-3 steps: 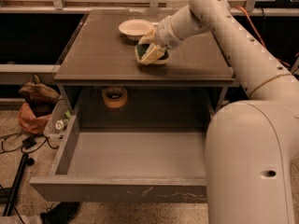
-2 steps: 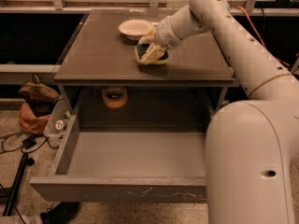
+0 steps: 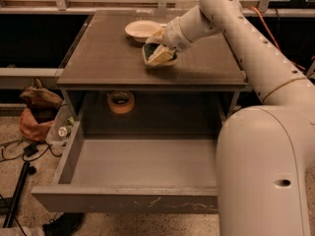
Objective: Pick sponge from top drawer and place on counter
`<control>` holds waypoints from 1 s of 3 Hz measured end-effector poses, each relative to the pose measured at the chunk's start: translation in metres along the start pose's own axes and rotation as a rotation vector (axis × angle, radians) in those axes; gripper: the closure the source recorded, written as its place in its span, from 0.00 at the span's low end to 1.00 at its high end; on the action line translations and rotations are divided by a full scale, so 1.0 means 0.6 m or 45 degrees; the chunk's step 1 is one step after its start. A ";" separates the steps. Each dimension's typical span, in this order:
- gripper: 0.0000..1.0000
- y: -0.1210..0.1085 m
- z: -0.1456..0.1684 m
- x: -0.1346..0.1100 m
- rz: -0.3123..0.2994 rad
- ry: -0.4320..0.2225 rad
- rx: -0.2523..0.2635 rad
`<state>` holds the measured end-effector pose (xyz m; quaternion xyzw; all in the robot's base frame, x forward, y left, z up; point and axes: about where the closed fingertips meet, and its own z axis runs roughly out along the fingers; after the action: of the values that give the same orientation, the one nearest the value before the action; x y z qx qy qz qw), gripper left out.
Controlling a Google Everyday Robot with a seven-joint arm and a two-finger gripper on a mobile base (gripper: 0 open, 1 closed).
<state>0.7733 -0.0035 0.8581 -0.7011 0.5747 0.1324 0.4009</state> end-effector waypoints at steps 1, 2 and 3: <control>0.00 0.000 0.000 0.000 0.000 0.000 0.000; 0.00 0.000 0.000 0.000 0.000 0.000 0.000; 0.00 -0.007 -0.034 -0.026 -0.019 0.050 0.023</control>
Offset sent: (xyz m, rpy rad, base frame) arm 0.0000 0.0000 0.0000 0.0000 0.0000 0.0000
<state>0.7668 -0.0072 0.8830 -0.7042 0.5783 0.1102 0.3968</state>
